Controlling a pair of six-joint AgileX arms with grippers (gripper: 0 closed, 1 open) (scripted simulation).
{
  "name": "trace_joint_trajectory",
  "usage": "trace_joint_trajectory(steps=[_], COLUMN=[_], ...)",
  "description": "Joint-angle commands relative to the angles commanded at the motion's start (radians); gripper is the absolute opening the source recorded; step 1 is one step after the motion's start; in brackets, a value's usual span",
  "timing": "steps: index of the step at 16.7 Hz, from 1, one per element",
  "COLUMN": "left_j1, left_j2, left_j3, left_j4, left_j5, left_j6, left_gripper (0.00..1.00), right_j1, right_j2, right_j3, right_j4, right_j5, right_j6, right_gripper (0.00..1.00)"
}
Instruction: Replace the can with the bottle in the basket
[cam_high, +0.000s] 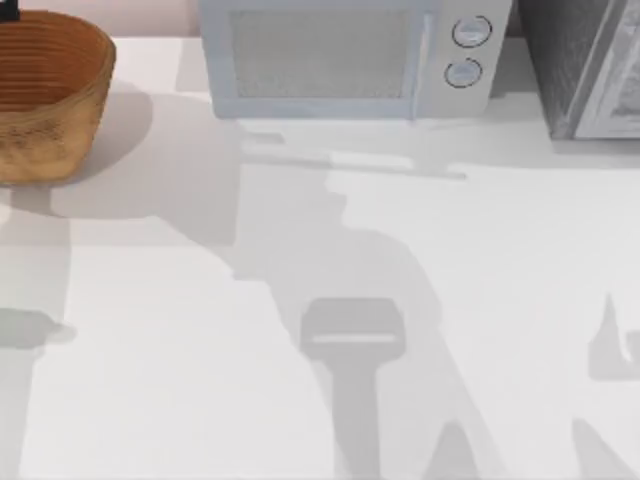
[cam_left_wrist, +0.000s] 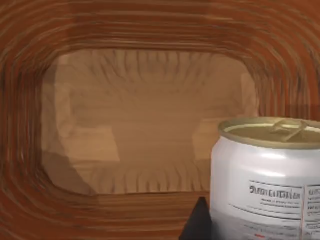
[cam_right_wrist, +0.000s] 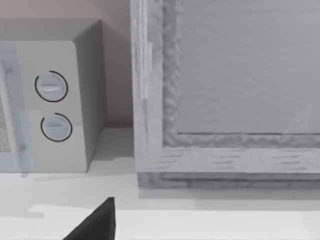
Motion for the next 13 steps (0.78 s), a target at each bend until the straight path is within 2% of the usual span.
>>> trace_joint_trajectory(steps=[13], left_j1=[-0.11], left_j2=[-1.521], left_j3=[-1.385], left_j4=[0.694], left_j5=[-0.154], left_j6=[-0.073], left_gripper=[0.0], right_j1=[0.0], right_j2=[0.0], right_j3=[0.0], right_j4=[0.0], right_j5=[0.0], right_j6=[0.0], right_gripper=[1.0])
